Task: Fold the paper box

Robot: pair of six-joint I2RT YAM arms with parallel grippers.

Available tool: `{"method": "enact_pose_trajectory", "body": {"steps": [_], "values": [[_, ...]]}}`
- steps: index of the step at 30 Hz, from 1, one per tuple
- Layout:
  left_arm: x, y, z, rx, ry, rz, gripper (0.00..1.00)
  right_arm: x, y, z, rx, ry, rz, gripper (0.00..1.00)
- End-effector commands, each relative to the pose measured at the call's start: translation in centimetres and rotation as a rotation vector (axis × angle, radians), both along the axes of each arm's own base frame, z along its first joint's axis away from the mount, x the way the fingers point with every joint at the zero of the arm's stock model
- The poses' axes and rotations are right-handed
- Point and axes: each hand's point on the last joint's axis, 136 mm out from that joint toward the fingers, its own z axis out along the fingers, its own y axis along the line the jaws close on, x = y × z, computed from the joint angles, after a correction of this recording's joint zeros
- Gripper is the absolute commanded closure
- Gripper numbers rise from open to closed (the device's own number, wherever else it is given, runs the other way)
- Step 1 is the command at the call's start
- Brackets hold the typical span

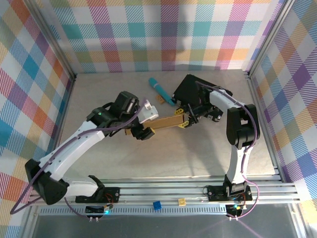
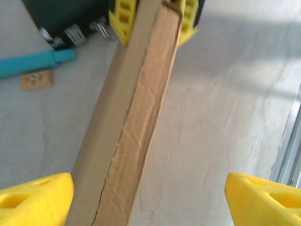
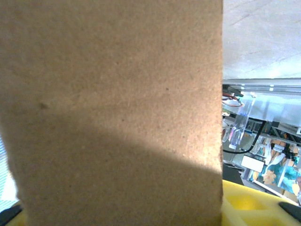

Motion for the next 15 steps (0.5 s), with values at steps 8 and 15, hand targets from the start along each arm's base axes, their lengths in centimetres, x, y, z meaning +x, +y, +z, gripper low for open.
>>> {"method": "enact_pose_trajectory", "body": {"steps": [8,15], "values": [[0.7,-0.1,-5.7,0.23,0.013,-0.126,0.13,-2.0,-1.1,-1.1,-0.031,0.099,0.014,0.57],[0.6,-0.1,-8.1,0.259,0.039,-0.122,0.15,-1.6,-1.5,-1.6,-0.034,0.108,-0.004,0.57]]}}
